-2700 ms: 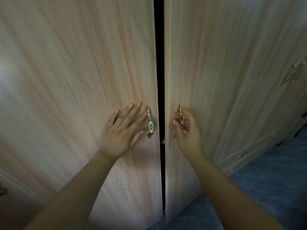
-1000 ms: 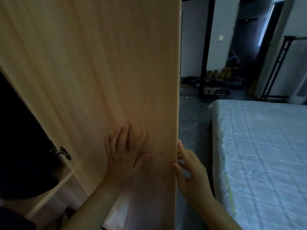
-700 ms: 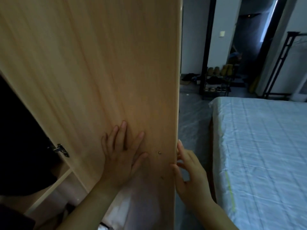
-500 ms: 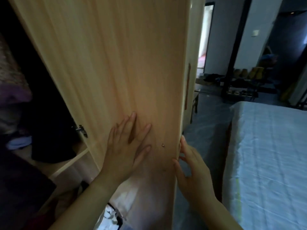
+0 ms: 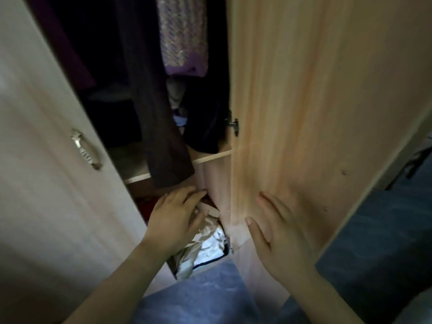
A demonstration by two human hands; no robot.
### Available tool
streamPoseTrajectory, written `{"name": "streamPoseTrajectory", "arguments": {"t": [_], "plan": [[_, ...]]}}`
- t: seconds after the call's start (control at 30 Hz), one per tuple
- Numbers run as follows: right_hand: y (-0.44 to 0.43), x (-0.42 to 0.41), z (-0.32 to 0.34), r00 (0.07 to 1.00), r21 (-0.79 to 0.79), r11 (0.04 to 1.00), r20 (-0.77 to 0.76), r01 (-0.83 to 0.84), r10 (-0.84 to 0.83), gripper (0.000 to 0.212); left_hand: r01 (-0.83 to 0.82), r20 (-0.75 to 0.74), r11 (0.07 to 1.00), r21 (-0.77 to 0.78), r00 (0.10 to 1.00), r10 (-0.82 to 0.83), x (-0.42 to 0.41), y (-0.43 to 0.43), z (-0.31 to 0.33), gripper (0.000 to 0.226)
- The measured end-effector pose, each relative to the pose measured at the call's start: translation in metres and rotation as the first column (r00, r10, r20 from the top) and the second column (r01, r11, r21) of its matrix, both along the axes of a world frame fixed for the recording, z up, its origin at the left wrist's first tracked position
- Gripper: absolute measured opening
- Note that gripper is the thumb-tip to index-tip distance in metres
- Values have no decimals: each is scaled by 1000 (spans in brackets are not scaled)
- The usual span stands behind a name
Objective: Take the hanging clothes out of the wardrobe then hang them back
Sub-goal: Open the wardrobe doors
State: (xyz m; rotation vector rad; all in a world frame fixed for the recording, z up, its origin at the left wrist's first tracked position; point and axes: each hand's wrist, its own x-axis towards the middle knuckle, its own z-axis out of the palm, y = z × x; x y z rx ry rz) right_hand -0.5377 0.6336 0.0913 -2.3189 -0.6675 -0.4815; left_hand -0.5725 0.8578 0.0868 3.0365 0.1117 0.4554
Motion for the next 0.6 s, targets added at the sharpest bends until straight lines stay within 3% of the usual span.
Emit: {"name": "streamPoseTrajectory", "arguments": {"t": [0.07, 0.2, 0.37, 0.5, 0.6], "plan": [[31, 9, -2, 991, -34, 991, -28, -132, 131, 49, -99, 9, 995, -9, 995, 99, -17, 27, 0, 49], [108, 38, -4, 916, -103, 913, -128, -394, 380, 64, -290, 56, 957, -28, 955, 291, -36, 89, 5, 51], [223, 79, 20, 802, -96, 796, -88, -597, 591, 59, -467, 193, 869, -164, 849, 492, -30, 168, 23, 43], [300, 102, 58, 734, -57, 732, -24, -678, 678, 54, -497, 270, 808, -317, 769, 579, -10, 206, 40, 46], [342, 114, 84, 704, 28, 704, 17, -710, 710, 59, -419, 276, 778, -468, 767, 579, 7, 219, 41, 38]]}}
